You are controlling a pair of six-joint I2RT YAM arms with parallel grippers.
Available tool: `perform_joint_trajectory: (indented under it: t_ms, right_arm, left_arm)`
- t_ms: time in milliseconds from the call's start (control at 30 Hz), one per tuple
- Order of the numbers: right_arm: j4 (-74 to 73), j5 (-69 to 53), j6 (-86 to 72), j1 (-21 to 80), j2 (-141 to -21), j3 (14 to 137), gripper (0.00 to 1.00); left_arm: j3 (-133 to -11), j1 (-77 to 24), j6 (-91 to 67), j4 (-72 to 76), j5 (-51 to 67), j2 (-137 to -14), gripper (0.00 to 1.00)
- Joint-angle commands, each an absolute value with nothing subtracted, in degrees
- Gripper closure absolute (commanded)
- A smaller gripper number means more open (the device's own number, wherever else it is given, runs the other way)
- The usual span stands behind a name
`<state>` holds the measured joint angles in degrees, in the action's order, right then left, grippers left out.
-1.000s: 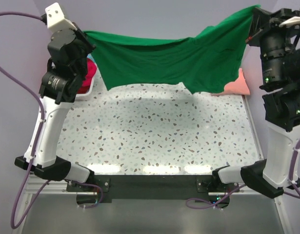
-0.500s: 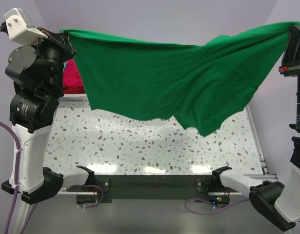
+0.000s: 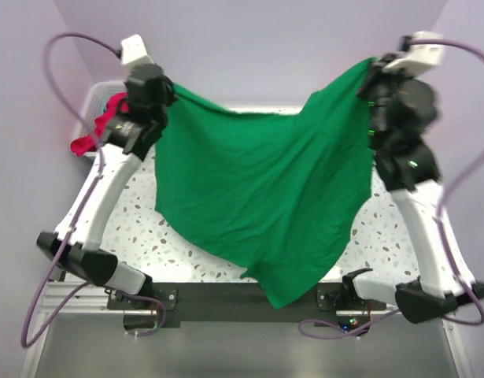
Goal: Fold and stack the t-shirts
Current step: Flatten the tshirt out
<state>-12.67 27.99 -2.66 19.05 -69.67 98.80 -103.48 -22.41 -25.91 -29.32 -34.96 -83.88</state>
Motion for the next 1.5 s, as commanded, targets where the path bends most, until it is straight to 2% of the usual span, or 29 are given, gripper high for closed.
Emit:
perform_joint_trajectory:
  t_ms: [0,133,233,433,567,600,633,667,700,767,800,867,1033,1333,1467]
  right_arm:
    - [-2.57,36.11,-5.97,18.81,-76.54,85.47,1.00]
    - [3.94,37.79,-7.73,18.81,-86.63,81.83,1.00]
    - [5.36,39.29,-8.35,18.72,-98.58,86.65,1.00]
    - [5.28,37.88,-8.09,17.93,-120.82,104.39,1.00]
    - [0.20,36.39,-8.00,16.88,-132.52,123.16,1.00]
    - [-1.30,36.13,-8.00,16.79,-134.80,126.09,0.96]
    - [-1.93,35.86,-7.48,16.70,-138.04,128.65,0.86]
    - [-3.33,35.77,-7.47,16.70,-139.47,133.02,0.74]
    - [-3.86,35.68,-7.38,16.70,-140.35,134.72,0.62]
    - [-4.22,35.68,-7.12,16.61,-141.50,136.84,0.53]
    - [-4.13,35.77,-7.03,16.52,-141.33,136.85,0.45]
    - [-3.78,36.12,-6.94,16.26,-140.72,136.23,0.39]
    - [-5.27,37.00,-7.47,16.08,-137.82,134.65,0.35]
    - [-27.84,33.16,-20.36,15.30,-128.24,128.06,0.36]
    - [-38.02,30.33,-25.83,14.68,-127.09,126.65,0.37]
  left_arm:
    - [-89.52,-21.89,-32.24,-24.27,-39.20,-89.63,1.00]
    - [-84.99,-21.53,-34.01,-19.87,-42.36,-97.80,1.00]
    - [-87.96,-20.40,-33.58,-16.18,-42.80,-106.85,1.00]
    - [-105.88,-17.15,-31.20,-17.13,-42.01,-125.31,1.00]
    - [-122.02,-14.68,-28.48,-18.45,-39.12,-137.51,1.00]
    - [-124.69,-14.33,-27.87,-18.81,-38.15,-139.38,1.00]
    - [-126.80,-13.72,-26.73,-18.81,-37.71,-140.87,0.96]
    - [-127.96,-13.45,-25.76,-17.68,-37.27,-142.11,0.69]
    - [-127.45,-13.10,-24.97,-15.93,-36.83,-142.12,0.55]
    - [-127.17,-12.22,-24.43,-12.92,-36.74,-142.29,0.31]
    - [-127.96,-11.69,-25.04,-13.36,-36.39,-142.73,0.25]
    - [-128.24,-10.38,-26.37,-13.98,-35.08,-142.30,0.15]
    - [-123.67,-9.84,-25.14,-10.99,-33.06,-137.82,0.05]
    - [-122.26,-9.93,-25.31,-21.88,-21.02,-132.81,0.04]
    - [-117.88,-9.93,-25.58,-22.76,-15.31,-131.23,0.06]
